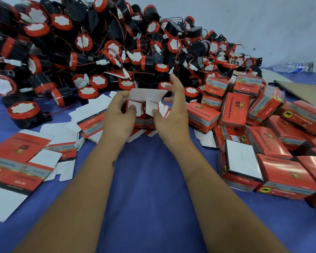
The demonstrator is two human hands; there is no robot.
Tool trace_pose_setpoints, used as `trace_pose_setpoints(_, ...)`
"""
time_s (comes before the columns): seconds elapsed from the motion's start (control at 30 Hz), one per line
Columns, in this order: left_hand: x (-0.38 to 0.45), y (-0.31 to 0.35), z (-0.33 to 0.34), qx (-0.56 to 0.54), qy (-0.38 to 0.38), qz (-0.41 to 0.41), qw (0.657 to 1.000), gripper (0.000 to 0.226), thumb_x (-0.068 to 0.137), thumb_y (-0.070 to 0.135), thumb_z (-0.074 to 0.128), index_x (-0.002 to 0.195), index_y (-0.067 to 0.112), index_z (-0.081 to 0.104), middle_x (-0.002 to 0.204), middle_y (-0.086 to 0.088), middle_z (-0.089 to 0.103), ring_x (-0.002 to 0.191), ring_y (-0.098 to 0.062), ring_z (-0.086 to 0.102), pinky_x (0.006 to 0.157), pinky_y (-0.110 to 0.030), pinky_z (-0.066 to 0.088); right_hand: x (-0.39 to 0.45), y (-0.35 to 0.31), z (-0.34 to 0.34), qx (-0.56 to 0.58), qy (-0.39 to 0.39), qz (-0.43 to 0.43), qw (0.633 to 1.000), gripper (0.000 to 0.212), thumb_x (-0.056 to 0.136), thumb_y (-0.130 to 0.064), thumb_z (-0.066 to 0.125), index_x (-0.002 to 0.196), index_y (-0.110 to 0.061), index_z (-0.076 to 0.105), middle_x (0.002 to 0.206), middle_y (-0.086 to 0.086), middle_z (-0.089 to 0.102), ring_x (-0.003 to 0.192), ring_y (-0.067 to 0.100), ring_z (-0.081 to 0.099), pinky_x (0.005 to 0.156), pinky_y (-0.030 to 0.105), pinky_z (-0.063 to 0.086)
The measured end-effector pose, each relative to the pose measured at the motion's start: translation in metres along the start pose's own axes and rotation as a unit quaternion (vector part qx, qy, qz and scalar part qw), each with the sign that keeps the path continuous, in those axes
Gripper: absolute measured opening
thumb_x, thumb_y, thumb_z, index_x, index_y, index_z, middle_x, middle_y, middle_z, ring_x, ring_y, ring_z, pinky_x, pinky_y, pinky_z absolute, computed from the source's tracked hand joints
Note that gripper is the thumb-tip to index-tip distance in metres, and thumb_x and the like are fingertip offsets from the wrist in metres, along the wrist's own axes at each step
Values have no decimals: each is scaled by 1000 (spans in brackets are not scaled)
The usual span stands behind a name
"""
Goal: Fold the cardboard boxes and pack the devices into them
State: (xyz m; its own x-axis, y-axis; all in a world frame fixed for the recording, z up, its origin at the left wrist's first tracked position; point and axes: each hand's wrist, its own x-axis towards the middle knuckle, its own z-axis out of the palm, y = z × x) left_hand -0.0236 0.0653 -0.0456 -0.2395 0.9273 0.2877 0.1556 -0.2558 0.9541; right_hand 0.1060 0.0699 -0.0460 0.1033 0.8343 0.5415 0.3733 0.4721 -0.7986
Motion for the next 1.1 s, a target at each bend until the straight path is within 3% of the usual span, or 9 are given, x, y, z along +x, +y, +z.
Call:
trace_pose_setpoints(0.13, 1, -2, -4, 6, 31, 7, 999, 37, 92, -5, 52, 90, 29, 66, 96, 10, 71, 90, -4, 68, 77, -25, 57, 0, 1, -4, -108, -35, -68, 991, 40, 76, 4, 61, 110, -15, 72, 105, -4, 66, 104, 14, 52, 92, 35, 45)
trace_pose_setpoints(0.23, 3, 1, -5, -65, 45, -62, 995, 36, 90, 0, 49, 84, 27, 72, 89, 8, 74, 77, -1, 70, 61, -18, 55, -3, 0, -7, -106, -46, -77, 990, 32, 72, -9, 55, 97, -11, 75, 92, -3, 65, 96, 14, 51, 87, 36, 46)
trace_pose_setpoints(0.33, 5, 8, -9, -192, 12, -147, 970, 23, 91, 15, 54, 93, 20, 76, 87, 7, 77, 79, -7, 73, 62, -20, 56, -2, -1, -10, -57, -70, -35, 995, 32, 75, -18, 50, 92, -9, 76, 91, -3, 65, 99, 19, 54, 89, 39, 45)
trace_pose_setpoints(0.43, 1, 4, -11, -30, -37, -61, 997, 29, 96, 10, 55, 115, 24, 73, 126, 9, 67, 113, -8, 63, 86, -22, 54, -2, -2, -11, -87, -88, -35, 992, 31, 74, -20, 55, 97, -11, 74, 100, -8, 62, 106, 20, 54, 93, 32, 43)
trace_pose_setpoints(0.5, -4, 3, -11, 95, -67, 36, 993, 32, 99, 10, 56, 125, 23, 69, 149, 10, 49, 135, -5, 45, 103, -17, 41, -2, 0, -13, -77, -111, -28, 990, 29, 75, -14, 60, 102, -11, 71, 107, -7, 60, 111, 21, 53, 96, 32, 44)
trace_pose_setpoints(0.63, -5, 3, -12, 132, -84, 68, 985, 32, 97, 10, 58, 119, 28, 71, 150, 13, 46, 135, 2, 39, 98, -5, 32, 2, 4, -22, -73, -146, -23, 986, 33, 79, -5, 68, 112, -12, 70, 114, -4, 59, 115, 18, 52, 99, 30, 45)
trace_pose_setpoints(0.73, -5, 2, -16, 149, -98, 67, 982, 40, 91, 8, 60, 120, 33, 70, 143, 24, 44, 124, 11, 40, 84, 6, 33, 3, 4, -24, -73, -154, -20, 985, 36, 81, -6, 70, 116, -13, 70, 111, -6, 59, 113, 16, 54, 100, 28, 44)
trace_pose_setpoints(0.93, -4, -1, -17, 167, -111, 115, 973, 32, 92, 6, 66, 119, 24, 70, 139, 11, 56, 125, 2, 46, 95, 2, 32, -2, 4, -17, -133, -113, -68, 982, 35, 84, -7, 68, 119, -13, 68, 109, -1, 63, 107, 19, 56, 93, 29, 47)
trace_pose_setpoints(1.1, -6, 0, -15, 69, -95, 83, 990, 25, 92, 7, 68, 105, 27, 72, 120, 11, 67, 115, -5, 61, 102, -28, 49, -3, 4, -17, -120, -66, -62, 989, 28, 81, -9, 67, 108, -15, 70, 101, -4, 65, 99, 17, 58, 87, 34, 50)
